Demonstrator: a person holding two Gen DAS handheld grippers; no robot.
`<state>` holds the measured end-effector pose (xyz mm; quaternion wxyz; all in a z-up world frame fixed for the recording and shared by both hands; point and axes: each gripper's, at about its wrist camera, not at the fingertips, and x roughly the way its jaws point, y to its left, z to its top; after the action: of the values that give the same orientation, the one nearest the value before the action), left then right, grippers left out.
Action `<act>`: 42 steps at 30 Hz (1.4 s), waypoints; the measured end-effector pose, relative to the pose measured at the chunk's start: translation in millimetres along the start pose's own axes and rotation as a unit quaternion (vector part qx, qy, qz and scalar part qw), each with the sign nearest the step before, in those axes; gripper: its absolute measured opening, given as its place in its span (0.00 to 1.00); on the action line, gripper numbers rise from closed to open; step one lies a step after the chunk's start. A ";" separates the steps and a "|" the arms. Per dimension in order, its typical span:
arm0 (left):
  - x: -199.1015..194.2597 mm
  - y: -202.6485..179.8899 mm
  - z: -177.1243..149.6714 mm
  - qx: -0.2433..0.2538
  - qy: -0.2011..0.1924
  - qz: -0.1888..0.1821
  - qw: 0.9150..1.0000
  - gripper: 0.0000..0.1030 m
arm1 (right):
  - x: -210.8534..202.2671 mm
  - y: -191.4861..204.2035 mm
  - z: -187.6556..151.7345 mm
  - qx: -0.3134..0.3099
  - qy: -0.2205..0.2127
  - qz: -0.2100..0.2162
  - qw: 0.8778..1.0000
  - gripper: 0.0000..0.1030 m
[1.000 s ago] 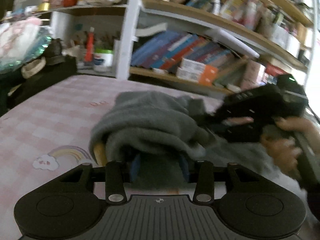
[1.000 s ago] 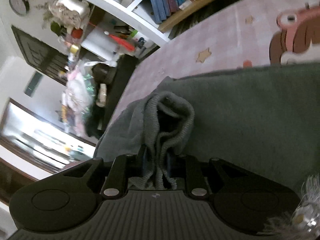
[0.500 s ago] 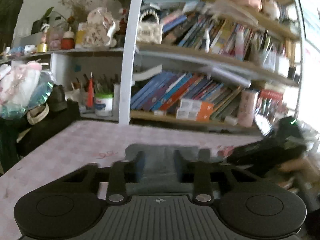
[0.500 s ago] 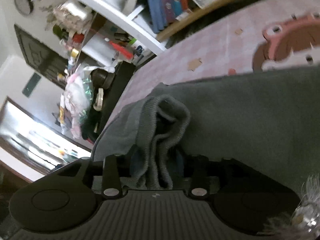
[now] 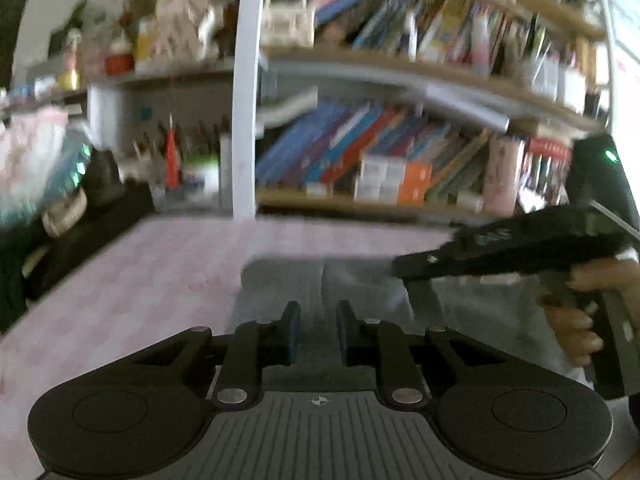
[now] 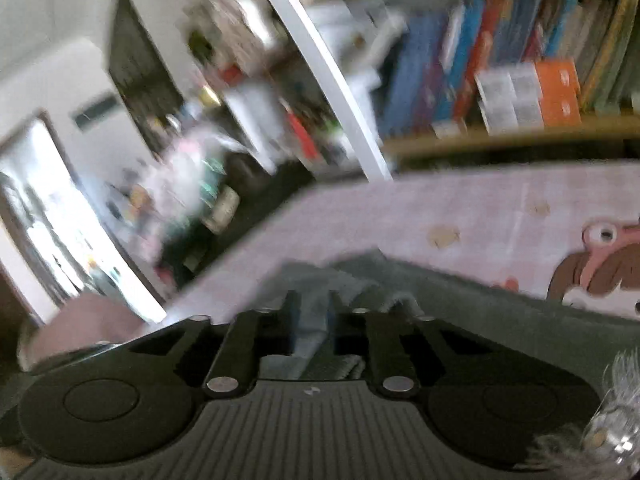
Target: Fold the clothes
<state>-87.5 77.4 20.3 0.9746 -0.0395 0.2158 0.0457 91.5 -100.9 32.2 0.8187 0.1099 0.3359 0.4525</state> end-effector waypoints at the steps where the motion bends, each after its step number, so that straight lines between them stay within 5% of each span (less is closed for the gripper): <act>1: 8.3 3.2 -4.7 -0.009 0.018 -0.002 1.000 0.18 | 10.8 -7.7 -1.7 0.015 0.014 -0.007 1.000 0.01; 7: 16.8 6.8 -14.8 -0.030 0.026 -0.004 0.999 0.20 | 16.1 -32.1 -7.8 0.052 0.023 0.024 0.998 0.00; 13: -0.1 -0.8 -11.4 -0.024 0.004 -0.008 1.000 0.32 | -5.4 -15.9 -11.9 0.019 0.001 0.040 0.999 0.10; 23: -11.2 3.7 -12.5 -0.037 -0.008 -0.012 0.999 0.32 | -21.2 16.6 -37.5 -0.072 0.011 0.029 0.997 0.12; 27: -26.3 2.0 -17.1 -0.044 -0.027 -0.012 0.999 0.57 | -38.2 9.7 -38.9 -0.041 -0.012 0.033 0.999 0.40; 37: -37.2 -25.0 -22.9 -0.009 -0.033 -0.033 0.999 0.76 | -103.8 2.7 -74.6 -0.020 -0.053 0.002 0.998 0.43; 42: -37.0 -43.2 -24.3 0.010 -0.031 -0.056 0.998 0.83 | -139.3 -2.1 -90.4 -0.016 -0.064 -0.045 0.997 0.54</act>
<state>-126.5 29.4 16.6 0.9822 -0.0407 0.1832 -0.0093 -16.6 -226.8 26.1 0.8596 0.1101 0.2805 0.4126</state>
